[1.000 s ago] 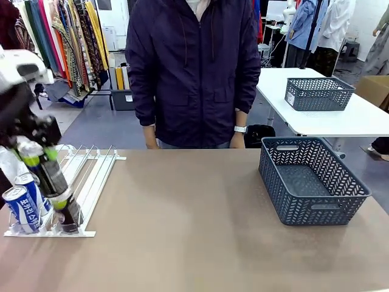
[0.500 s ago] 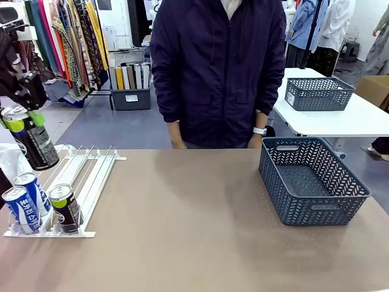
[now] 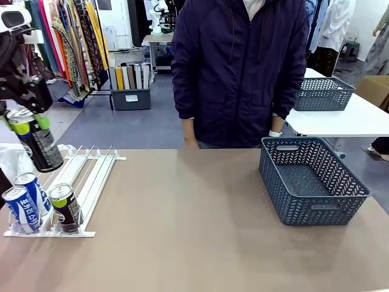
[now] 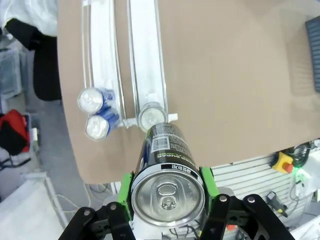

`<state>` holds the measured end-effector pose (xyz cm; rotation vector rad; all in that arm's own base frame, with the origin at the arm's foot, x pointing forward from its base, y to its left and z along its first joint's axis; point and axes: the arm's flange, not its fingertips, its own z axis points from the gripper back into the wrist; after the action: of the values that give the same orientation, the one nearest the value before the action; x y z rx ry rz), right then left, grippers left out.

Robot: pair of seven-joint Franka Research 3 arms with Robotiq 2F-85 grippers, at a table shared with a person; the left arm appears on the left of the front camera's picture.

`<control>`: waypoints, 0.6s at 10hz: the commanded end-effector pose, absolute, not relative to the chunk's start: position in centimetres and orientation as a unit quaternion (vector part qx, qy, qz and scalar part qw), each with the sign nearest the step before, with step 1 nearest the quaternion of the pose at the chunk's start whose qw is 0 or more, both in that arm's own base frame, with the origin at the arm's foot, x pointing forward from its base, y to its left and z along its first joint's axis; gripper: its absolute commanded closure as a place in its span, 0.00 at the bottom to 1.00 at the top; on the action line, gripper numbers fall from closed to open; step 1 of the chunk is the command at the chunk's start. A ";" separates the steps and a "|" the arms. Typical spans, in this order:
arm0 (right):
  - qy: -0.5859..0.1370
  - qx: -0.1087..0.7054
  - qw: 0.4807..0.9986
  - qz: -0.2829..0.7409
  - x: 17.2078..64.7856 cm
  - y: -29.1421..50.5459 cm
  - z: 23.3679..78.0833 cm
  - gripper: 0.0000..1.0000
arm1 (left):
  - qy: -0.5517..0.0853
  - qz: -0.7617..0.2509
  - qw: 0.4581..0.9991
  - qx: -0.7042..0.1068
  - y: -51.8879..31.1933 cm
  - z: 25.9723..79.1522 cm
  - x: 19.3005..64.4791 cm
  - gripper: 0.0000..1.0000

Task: Retrieve and store the cans from the dispenser.
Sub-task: Pick up one can from the Automatic Can Dispenser and place it in the middle of the table.

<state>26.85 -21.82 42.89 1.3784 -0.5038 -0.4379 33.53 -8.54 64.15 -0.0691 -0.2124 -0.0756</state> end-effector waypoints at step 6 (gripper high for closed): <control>-0.227 0.626 0.719 -0.199 26.8 -21.9 43.2 0.00 | -0.193 -0.327 0.922 -0.078 -37.8 54.7 39.2 1.00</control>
<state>26.86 -21.85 42.90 1.3782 -0.5035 -0.4380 35.50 -36.38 55.07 -0.1442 -0.4430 -0.5979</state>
